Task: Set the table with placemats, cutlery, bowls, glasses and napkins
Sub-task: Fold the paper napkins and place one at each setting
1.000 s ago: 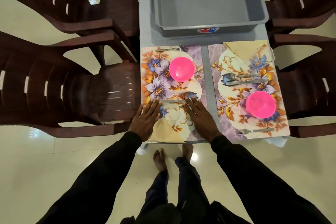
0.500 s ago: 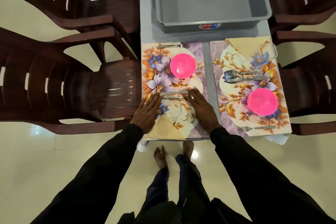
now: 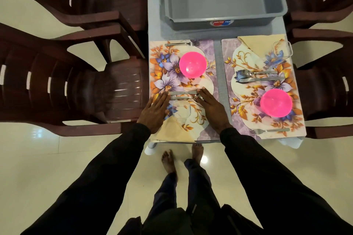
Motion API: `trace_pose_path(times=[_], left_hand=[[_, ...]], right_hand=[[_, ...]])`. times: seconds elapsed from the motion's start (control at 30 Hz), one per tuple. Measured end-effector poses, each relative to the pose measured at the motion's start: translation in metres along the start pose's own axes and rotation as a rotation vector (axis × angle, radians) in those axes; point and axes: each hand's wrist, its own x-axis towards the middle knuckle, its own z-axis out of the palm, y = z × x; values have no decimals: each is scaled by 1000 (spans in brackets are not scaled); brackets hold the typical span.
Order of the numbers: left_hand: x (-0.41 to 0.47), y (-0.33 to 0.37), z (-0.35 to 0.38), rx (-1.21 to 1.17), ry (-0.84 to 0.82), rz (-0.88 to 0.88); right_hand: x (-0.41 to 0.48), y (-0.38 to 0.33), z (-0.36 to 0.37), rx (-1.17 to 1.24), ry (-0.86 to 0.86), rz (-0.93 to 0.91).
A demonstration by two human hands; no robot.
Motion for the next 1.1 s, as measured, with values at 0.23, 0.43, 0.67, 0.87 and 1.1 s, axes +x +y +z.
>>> trace_pose_path(times=[0.23,0.43,0.67,0.87,1.1], left_hand=[[-4,7,0,-15,10,-32],[-44,19,-5,-96,142,-87],[-109,67,21,-192,87,-89],[-117,94,45,-206,-76,-157],[-97,115,41,-184,-67,-175]], right_hand=[[-5,-5,-6,-99,44,-60],[-32,-56,-21,320,-23,5],[-14,-90,-9,660,-102,326],[-2,-80,-6,636,-133,315],[6,-77,-5,615,-138,292]])
